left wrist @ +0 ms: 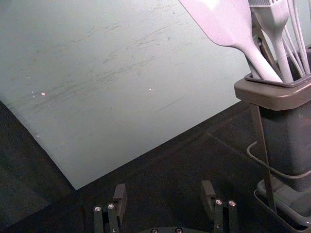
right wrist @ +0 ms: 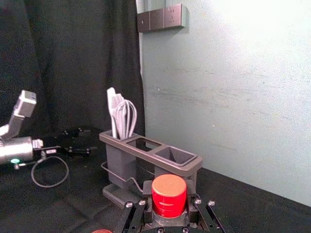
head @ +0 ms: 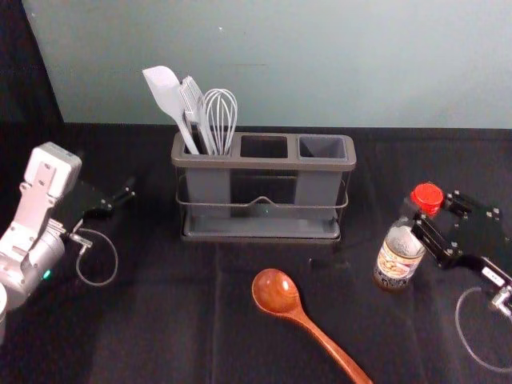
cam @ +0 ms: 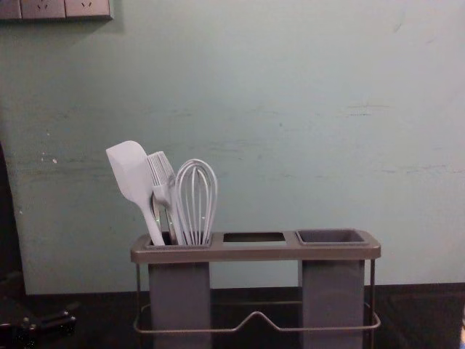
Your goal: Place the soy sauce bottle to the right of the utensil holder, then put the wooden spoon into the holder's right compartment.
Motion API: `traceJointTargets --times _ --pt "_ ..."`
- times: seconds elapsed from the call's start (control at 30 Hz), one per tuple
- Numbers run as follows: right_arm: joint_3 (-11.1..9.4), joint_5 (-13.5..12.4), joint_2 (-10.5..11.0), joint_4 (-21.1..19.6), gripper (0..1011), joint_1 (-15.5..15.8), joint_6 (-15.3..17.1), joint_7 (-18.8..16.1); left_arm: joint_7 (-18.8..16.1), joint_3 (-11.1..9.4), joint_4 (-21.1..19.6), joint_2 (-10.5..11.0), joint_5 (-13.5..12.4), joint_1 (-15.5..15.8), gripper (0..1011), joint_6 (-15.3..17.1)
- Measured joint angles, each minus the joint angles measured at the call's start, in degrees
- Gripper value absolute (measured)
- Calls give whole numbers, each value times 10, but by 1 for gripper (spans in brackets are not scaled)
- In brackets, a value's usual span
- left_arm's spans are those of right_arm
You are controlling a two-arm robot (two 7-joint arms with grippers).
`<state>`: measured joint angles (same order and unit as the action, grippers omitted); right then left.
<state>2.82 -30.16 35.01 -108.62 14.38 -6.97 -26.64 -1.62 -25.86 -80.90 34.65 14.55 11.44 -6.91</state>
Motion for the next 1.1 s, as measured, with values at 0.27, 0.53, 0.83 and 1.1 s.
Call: traceJointTargets --times 0.27,0.53,0.83,1.1 --pt "28 9 -3 49 382 -71 27 0 0 0 0 0 0 0 1005 0" --pt "55 8 -11 93 382 -132 44 -5 0 0 0 0 0 0 1005 0" --pt "83 20 -28 144 382 -183 49 -3 0 0 0 0 0 0 1005 0" --pt "93 35 -47 181 382 -205 30 7 0 0 0 0 0 0 1005 0"
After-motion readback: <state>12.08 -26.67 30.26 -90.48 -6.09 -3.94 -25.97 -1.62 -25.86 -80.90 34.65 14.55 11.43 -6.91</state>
